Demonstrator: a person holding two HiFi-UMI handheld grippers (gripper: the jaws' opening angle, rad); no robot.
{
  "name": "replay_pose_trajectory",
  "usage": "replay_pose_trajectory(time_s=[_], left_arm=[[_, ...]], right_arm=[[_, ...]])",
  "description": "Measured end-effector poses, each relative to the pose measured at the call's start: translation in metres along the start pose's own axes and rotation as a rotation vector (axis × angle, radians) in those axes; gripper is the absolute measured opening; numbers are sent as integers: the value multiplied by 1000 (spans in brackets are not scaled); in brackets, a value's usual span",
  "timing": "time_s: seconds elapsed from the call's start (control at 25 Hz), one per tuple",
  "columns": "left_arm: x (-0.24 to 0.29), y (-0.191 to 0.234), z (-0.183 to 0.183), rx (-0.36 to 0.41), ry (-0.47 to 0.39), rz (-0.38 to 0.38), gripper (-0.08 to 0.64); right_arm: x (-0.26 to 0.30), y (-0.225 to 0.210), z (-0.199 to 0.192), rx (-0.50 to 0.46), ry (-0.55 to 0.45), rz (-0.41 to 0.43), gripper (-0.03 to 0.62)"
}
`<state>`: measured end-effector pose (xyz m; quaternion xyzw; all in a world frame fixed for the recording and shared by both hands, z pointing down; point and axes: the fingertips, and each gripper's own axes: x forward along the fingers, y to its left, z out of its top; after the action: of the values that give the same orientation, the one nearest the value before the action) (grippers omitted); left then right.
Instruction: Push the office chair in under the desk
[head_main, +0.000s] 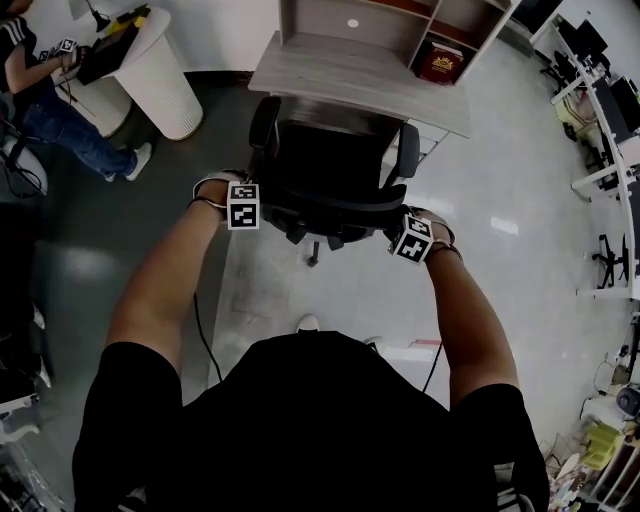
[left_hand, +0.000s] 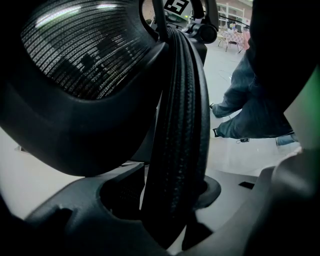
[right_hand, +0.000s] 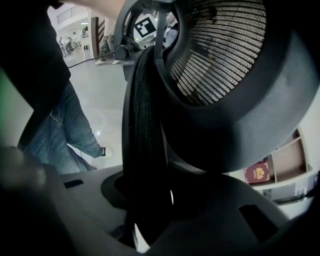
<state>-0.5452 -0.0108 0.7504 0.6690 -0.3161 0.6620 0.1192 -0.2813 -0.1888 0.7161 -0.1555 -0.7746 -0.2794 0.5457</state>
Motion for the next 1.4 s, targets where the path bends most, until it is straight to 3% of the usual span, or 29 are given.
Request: replay_pose_trajectory(time_s=[0.56, 1.4], left_arm=[[10, 36, -7, -19, -5, 22, 213], [7, 42, -8, -36, -44, 56, 229]], right_arm=[[14, -40, 6, 1, -22, -23, 145], [13, -45, 12, 6, -39, -54, 158]])
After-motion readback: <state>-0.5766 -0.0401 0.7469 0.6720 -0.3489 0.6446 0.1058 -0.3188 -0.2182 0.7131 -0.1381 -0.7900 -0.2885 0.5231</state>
